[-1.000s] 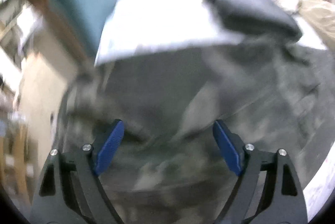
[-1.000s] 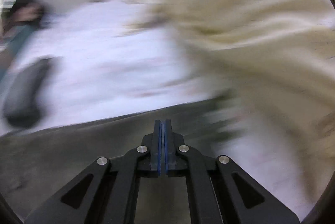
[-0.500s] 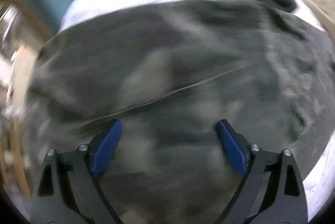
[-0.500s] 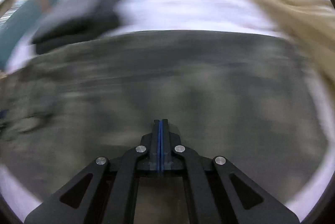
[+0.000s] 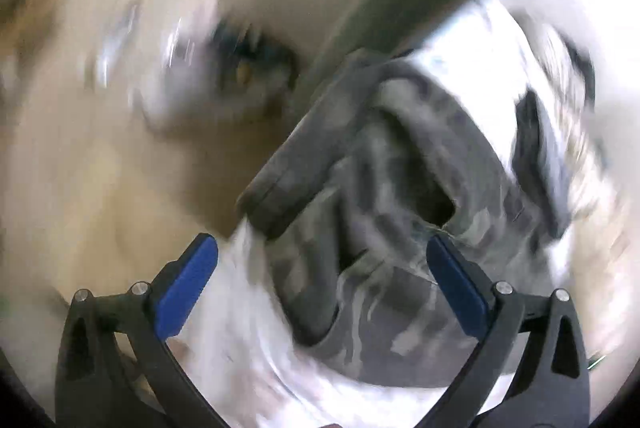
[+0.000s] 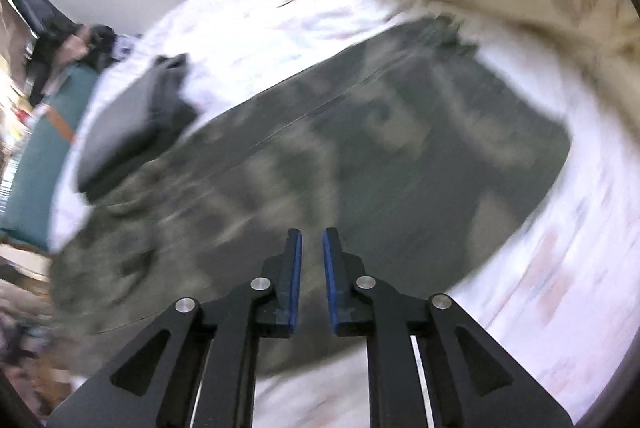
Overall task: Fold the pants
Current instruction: 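Grasp the ribbed cuffs again with the left tool and lift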
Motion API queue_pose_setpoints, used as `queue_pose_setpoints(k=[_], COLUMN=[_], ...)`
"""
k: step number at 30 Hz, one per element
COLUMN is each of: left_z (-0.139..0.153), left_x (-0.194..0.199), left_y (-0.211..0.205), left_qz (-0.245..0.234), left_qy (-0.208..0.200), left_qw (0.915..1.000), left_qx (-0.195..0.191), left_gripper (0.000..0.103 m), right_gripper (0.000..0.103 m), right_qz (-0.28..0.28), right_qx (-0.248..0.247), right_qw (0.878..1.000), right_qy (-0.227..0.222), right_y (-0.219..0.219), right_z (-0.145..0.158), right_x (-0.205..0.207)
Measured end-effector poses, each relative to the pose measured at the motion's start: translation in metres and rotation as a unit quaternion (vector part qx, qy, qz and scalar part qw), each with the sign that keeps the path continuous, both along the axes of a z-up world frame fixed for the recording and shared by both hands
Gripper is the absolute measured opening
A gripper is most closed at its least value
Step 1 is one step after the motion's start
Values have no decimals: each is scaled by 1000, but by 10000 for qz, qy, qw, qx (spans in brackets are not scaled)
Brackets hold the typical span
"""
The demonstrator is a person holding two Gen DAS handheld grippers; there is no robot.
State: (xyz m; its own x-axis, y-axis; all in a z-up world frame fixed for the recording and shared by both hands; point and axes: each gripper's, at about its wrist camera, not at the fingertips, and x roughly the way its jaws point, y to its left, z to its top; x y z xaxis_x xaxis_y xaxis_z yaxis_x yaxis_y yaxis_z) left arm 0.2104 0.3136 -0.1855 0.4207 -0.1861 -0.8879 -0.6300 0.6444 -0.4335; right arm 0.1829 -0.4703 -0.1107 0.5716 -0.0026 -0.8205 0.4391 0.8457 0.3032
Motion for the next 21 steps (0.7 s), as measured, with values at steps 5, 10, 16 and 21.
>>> queue_pose_setpoints(k=[5,10,16,21], left_z=[-42,-66,-65,-28], left_x=[-11,-3,16,20], left_y=[2,12,18,4], left_qz=[291,439,394,-20], left_qy=[-88,-682,-1125,-1091], left_qw=[9993,9910,9888,9940], left_qx=[-206,-1062,-895,-120], left_gripper=[103,101,78,31], right_gripper=[33,46,46,46], right_qz=[133,-210,-345,-247], right_qx=[45,372,414,380], right_qw=[9996,9985,9980,9984], right_qy=[-226,-352,-332,-337], right_y=[35,33,26,30], right_z=[20,17,12,12], right_x=[-15,-34,-29,-24])
